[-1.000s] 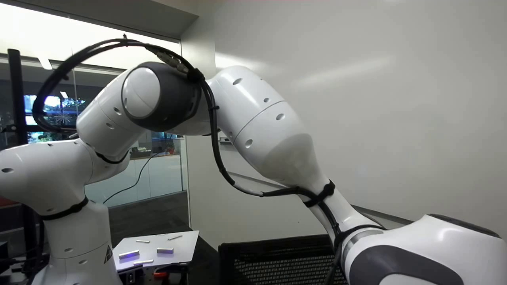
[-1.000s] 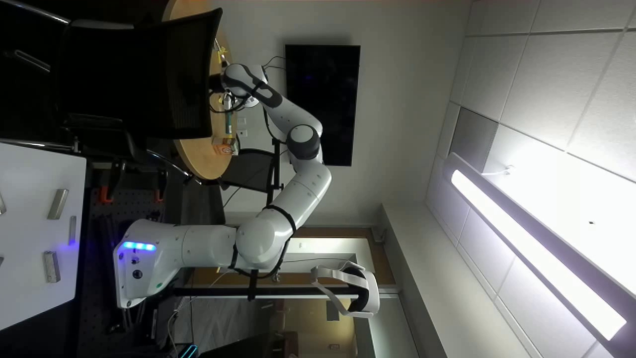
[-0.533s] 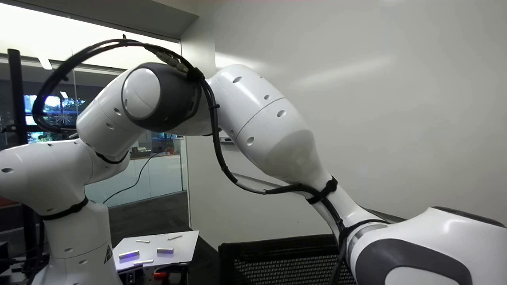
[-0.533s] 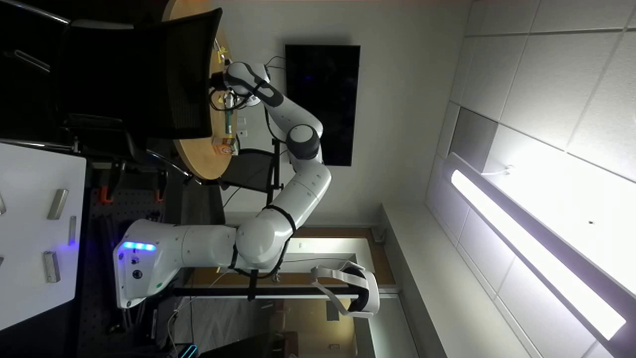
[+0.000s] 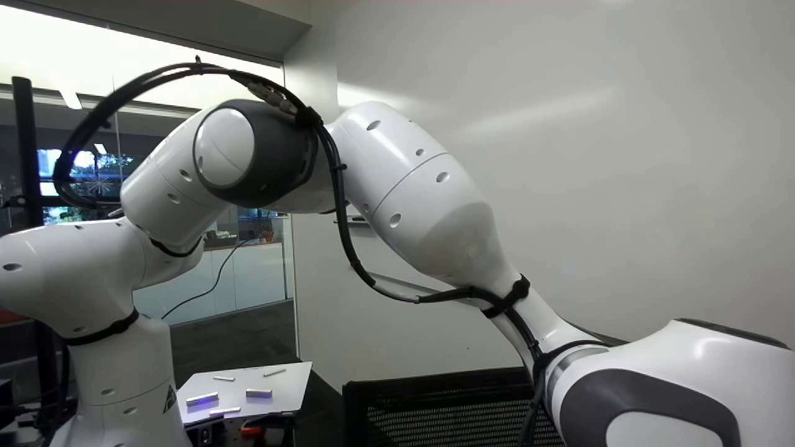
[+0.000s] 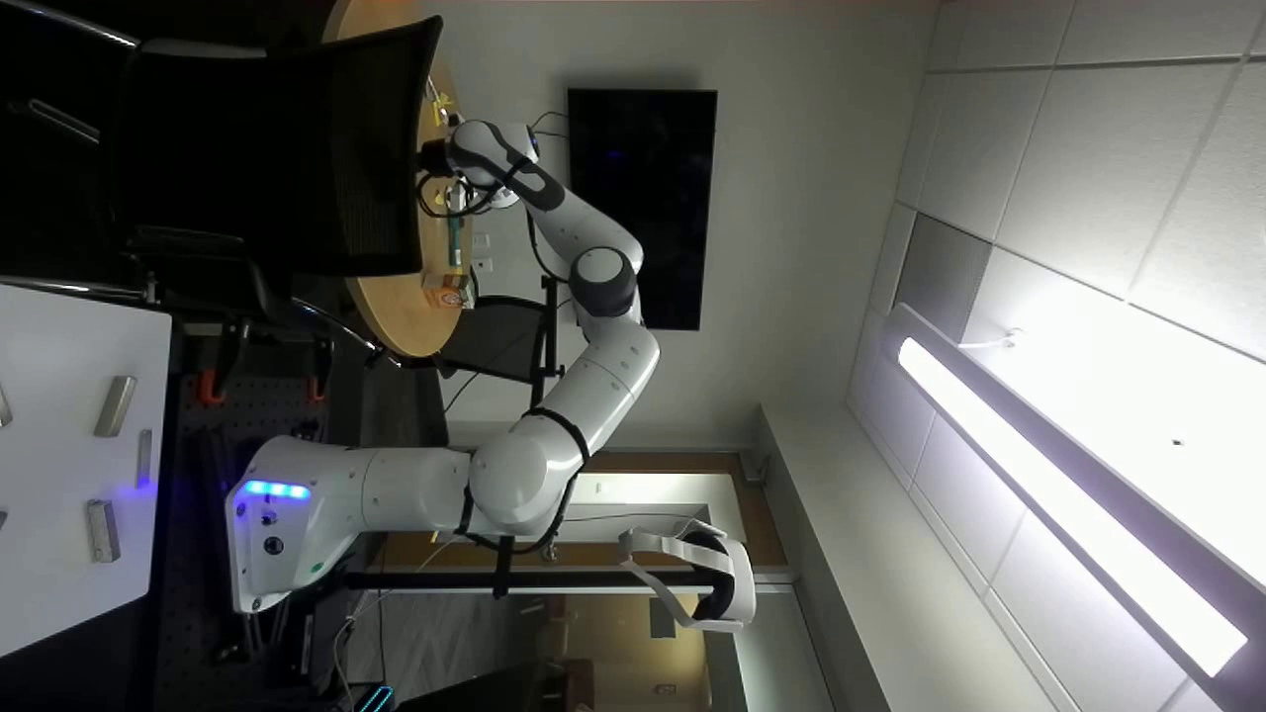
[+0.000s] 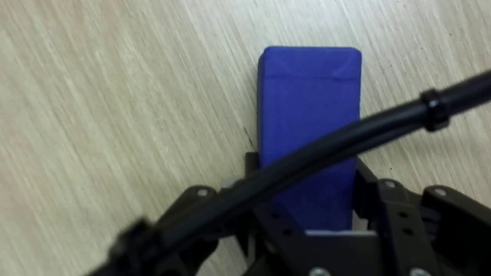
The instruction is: Pick up the purple duster on the table and use it to wipe the whiteboard
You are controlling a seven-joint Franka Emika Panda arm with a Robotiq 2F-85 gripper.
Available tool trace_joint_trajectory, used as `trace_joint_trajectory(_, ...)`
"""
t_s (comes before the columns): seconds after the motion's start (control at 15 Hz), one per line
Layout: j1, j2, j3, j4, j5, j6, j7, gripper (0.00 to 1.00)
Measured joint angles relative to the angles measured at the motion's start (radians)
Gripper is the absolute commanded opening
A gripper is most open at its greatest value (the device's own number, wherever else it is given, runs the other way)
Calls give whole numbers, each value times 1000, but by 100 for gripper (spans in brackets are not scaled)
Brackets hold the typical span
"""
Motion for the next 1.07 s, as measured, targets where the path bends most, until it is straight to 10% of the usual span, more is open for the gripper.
trace_joint_trajectory(1.07, 82, -272, 36, 88, 0, -30, 99, 30)
